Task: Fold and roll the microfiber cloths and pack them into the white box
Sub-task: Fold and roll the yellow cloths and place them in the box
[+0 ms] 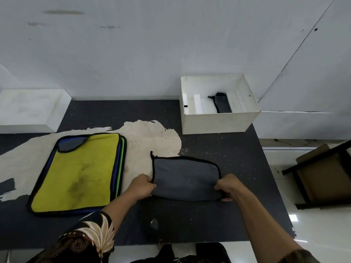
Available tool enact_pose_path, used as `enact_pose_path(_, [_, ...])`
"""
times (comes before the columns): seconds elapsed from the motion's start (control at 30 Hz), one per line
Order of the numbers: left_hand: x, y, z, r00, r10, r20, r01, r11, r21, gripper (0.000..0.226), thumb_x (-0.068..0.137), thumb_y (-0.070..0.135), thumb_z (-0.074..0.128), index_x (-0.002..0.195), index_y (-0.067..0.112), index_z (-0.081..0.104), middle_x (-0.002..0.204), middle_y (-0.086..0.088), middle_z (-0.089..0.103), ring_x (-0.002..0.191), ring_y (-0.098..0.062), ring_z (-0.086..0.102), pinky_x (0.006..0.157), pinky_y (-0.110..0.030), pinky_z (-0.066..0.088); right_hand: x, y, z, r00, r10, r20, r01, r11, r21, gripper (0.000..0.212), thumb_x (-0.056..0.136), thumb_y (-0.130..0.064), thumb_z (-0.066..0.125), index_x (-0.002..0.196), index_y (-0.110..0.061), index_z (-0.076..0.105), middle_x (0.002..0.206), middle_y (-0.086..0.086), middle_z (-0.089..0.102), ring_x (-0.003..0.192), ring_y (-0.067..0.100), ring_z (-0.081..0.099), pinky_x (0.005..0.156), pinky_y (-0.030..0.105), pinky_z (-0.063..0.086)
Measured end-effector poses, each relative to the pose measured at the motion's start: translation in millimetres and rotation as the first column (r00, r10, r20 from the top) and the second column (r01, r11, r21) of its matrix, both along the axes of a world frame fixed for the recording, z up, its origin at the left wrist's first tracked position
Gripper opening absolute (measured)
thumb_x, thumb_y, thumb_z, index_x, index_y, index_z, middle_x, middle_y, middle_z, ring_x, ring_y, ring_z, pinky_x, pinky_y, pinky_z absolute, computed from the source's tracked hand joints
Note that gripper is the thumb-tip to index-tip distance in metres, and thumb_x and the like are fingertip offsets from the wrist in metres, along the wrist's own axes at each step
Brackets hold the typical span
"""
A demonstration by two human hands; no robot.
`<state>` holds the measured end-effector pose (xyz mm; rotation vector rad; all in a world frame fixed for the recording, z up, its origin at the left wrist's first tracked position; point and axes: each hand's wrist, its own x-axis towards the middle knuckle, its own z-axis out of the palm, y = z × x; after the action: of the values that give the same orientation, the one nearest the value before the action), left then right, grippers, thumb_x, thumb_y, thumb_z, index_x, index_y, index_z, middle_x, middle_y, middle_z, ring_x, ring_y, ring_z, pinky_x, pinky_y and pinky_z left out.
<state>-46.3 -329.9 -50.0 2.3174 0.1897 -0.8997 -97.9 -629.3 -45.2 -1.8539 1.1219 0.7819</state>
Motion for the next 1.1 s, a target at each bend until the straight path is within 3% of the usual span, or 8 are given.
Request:
enact_pose_path(0.13, [-7, -2, 4, 0.998, -0.041, -0.037, 0.043, 0.998, 0.053, 0.006, 0.086, 0.014, 0.064, 0.087, 0.008, 0.065, 0.086, -0.008, 0.068, 0.073, -0.018, 0.067, 0.054, -0.022, 0.047, -8, -2, 0, 0.999, 0.05, 0.015, -0.05, 0.998, -0.037, 0.018, 0.081, -0.013, 0.074, 0.087, -0.004, 0.059, 0.096, 0.015, 0.064, 0.086, 0.03, 0.065, 0.07, 0.044, 0.061])
enact_pose_path(0.27, [-17, -1, 3, 1.0, -0.019, 0.003, 0.019, 0.994, 0.109, 0.021, 0.084, 0.028, 0.069, 0.094, 0.01, 0.066, 0.092, -0.007, 0.07, 0.081, -0.019, 0.068, 0.077, -0.033, 0.057, 1, -2, 4, 0.982, -0.003, 0.191, 0.029, 0.991, -0.134, 0.047, 0.082, -0.049, 0.072, 0.098, -0.005, 0.066, 0.097, 0.008, 0.067, 0.086, 0.028, 0.065, 0.078, 0.041, 0.058])
enact_pose_path(0.4, [-34, -3, 3, 0.999, 0.002, 0.044, -0.01, 0.986, 0.168, 0.018, 0.085, 0.024, 0.069, 0.097, 0.011, 0.065, 0.097, -0.008, 0.069, 0.087, -0.023, 0.067, 0.083, -0.037, 0.056, 19, 5, 5, 0.933, -0.222, 0.284, 0.224, 0.974, 0.027, 0.037, 0.081, -0.028, 0.078, 0.101, 0.0, 0.064, 0.099, 0.012, 0.067, 0.088, 0.031, 0.064, 0.083, 0.043, 0.058])
enact_pose_path(0.63, [-41, -8, 9, 0.998, 0.027, 0.052, -0.037, 0.979, 0.199, 0.018, 0.084, 0.024, 0.069, 0.093, 0.01, 0.063, 0.094, -0.007, 0.066, 0.091, -0.024, 0.063, 0.076, -0.031, 0.051, 36, -10, 3, 0.931, -0.163, 0.327, 0.173, 0.985, 0.0, 0.009, 0.079, -0.013, 0.073, 0.084, -0.006, 0.068, 0.096, 0.015, 0.069, 0.083, 0.029, 0.063, 0.081, 0.043, 0.058])
enact_pose_path(0.87, [-45, -20, 1, 0.994, 0.049, 0.098, -0.077, 0.95, 0.304, 0.038, 0.092, 0.049, 0.056, 0.102, 0.013, 0.062, 0.1, -0.007, 0.066, 0.089, -0.023, 0.061, 0.066, -0.029, 0.041, -6, -5, 20, 0.968, 0.221, 0.114, -0.178, 0.935, -0.305, 0.072, 0.082, -0.039, 0.075, 0.134, -0.003, 0.04, 0.127, 0.015, 0.058, 0.117, 0.033, 0.058, 0.079, 0.033, 0.044])
enact_pose_path(0.93, [-47, -25, -3, 0.995, 0.04, 0.094, -0.07, 0.935, 0.348, 0.037, 0.094, 0.044, 0.054, 0.109, 0.011, 0.062, 0.109, -0.01, 0.066, 0.096, -0.026, 0.062, 0.071, -0.03, 0.044, -16, -4, 11, 0.959, 0.271, 0.077, -0.232, 0.914, -0.334, 0.056, 0.084, -0.034, 0.072, 0.126, -0.003, 0.049, 0.12, 0.013, 0.063, 0.11, 0.031, 0.062, 0.081, 0.033, 0.048])
enact_pose_path(1.03, [-49, -33, 0, 0.987, 0.064, 0.148, -0.12, 0.904, 0.411, 0.031, 0.092, 0.036, 0.058, 0.111, 0.011, 0.059, 0.114, -0.011, 0.064, 0.1, -0.029, 0.062, 0.076, -0.033, 0.05, -26, -6, 3, 0.93, 0.347, 0.123, -0.289, 0.896, -0.338, 0.016, 0.087, -0.026, 0.066, 0.084, -0.011, 0.06, 0.092, 0.004, 0.066, 0.085, 0.023, 0.064, 0.068, 0.029, 0.048])
enact_pose_path(1.1, [-51, -41, 4, 0.941, 0.11, 0.321, -0.238, 0.888, 0.393, 0.033, 0.089, 0.028, 0.062, 0.115, 0.011, 0.055, 0.119, -0.012, 0.056, 0.105, -0.031, 0.058, 0.081, -0.039, 0.051, -32, -9, 2, 0.916, 0.363, 0.173, -0.288, 0.893, -0.347, 0.019, 0.084, -0.024, 0.064, 0.071, -0.015, 0.054, 0.079, 0.001, 0.062, 0.069, 0.017, 0.057, 0.057, 0.027, 0.043])
